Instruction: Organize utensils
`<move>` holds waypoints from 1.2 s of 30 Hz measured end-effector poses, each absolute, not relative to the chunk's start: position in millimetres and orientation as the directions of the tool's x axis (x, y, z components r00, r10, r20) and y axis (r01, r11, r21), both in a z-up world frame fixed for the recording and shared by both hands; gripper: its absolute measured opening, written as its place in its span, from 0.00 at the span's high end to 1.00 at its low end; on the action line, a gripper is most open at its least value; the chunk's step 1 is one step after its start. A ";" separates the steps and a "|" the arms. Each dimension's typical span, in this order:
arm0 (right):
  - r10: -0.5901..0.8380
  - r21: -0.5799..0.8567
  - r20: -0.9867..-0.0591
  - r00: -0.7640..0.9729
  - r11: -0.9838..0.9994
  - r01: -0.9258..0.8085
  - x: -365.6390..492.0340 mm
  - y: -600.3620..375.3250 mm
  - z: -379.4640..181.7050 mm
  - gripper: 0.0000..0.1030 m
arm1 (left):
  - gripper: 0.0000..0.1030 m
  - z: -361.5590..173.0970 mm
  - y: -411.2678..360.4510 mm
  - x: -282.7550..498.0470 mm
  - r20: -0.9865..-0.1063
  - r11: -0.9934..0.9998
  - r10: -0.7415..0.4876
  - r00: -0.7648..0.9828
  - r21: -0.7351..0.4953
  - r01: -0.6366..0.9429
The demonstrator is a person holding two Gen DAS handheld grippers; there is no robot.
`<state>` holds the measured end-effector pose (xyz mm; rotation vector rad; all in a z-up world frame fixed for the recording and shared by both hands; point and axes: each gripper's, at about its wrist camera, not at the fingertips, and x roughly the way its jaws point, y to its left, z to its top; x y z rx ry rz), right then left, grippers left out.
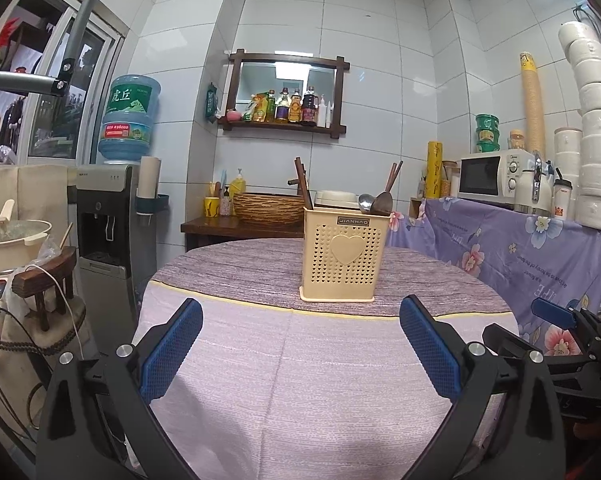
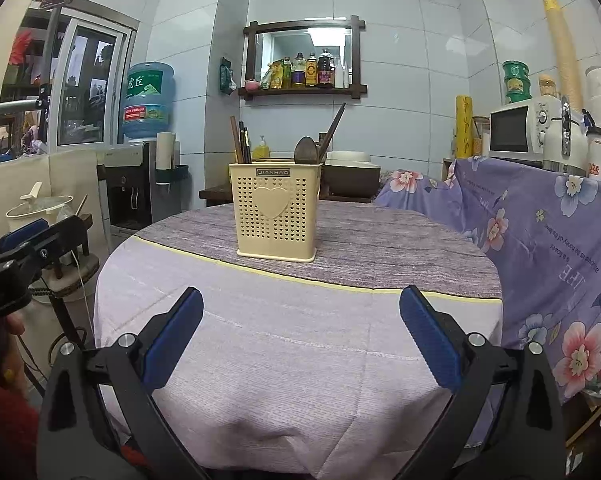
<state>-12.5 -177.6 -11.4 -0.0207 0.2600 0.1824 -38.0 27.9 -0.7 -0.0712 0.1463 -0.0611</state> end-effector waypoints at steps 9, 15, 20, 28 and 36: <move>0.181 0.002 -0.259 0.949 0.982 -0.187 -12.8 -177.4 -11.4 0.06 | 0.05 -1.7 26.5 -38.3 -0.147 0.996 -0.067 0.987 -0.075 0.056; 0.182 -0.003 -0.259 0.949 0.982 -0.189 -12.3 -177.1 -11.4 0.06 | 0.05 -0.9 27.9 -39.2 -0.153 0.995 -0.072 0.986 -0.085 0.060; 0.183 -0.002 -0.257 0.949 0.982 -0.190 -12.6 -176.7 -11.4 0.06 | 0.05 -0.8 29.0 -38.1 -0.173 0.992 -0.094 0.980 -0.102 0.077; 0.183 -0.003 -0.258 0.949 0.982 -0.190 -12.7 -175.9 -12.1 0.06 | 0.05 -1.2 30.5 -37.1 -0.178 0.991 -0.087 0.980 -0.118 0.066; 0.184 -0.001 -0.262 0.947 0.982 -0.191 -12.5 -176.4 -13.3 0.06 | 0.05 -0.6 29.3 -37.6 -0.174 0.992 -0.083 0.981 -0.108 0.065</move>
